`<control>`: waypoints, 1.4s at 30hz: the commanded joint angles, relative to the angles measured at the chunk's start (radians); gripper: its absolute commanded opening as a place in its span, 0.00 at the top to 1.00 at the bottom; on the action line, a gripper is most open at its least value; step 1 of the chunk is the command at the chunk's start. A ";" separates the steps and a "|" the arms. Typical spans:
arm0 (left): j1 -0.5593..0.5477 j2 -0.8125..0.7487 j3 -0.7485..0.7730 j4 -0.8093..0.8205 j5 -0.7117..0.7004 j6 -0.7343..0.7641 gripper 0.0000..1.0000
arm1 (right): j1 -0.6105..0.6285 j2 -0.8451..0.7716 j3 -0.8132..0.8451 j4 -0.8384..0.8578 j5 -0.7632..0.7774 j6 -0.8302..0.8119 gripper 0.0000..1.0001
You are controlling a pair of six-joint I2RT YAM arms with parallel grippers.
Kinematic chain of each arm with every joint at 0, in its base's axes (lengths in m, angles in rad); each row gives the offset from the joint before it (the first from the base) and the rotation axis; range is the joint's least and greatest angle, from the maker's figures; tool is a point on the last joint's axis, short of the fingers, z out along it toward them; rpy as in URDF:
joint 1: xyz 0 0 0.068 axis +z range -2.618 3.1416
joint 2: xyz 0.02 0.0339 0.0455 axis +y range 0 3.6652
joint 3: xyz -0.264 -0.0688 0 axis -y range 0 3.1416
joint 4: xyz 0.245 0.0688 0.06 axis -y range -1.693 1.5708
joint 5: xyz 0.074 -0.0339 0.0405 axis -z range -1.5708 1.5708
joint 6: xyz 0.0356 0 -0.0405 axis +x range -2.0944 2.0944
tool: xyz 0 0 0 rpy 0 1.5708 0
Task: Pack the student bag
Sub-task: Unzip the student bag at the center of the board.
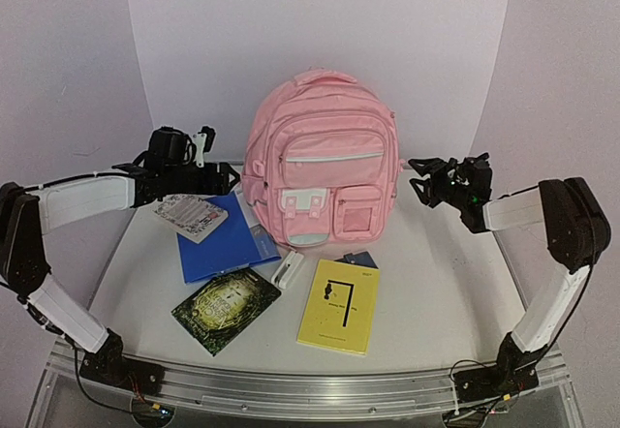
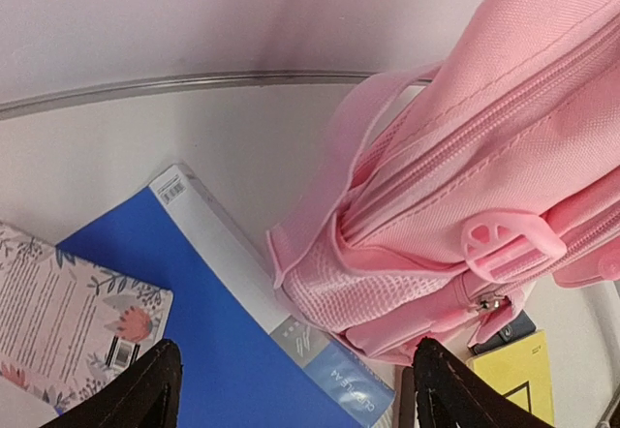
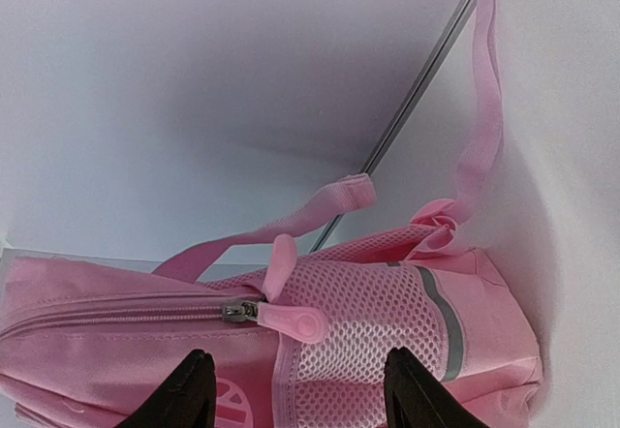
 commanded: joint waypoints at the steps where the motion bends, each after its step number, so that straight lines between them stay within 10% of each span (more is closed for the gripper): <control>1: 0.009 -0.093 0.004 -0.155 -0.032 -0.126 0.16 | 0.005 0.036 0.062 0.105 -0.004 0.069 0.42; 20: 0.015 -0.253 0.041 -0.355 0.053 -0.189 0.08 | 0.036 0.151 0.133 0.181 -0.014 0.160 0.53; 42: 0.015 -0.267 0.050 -0.368 0.073 -0.190 0.07 | 0.039 0.079 0.127 0.220 0.066 0.177 1.00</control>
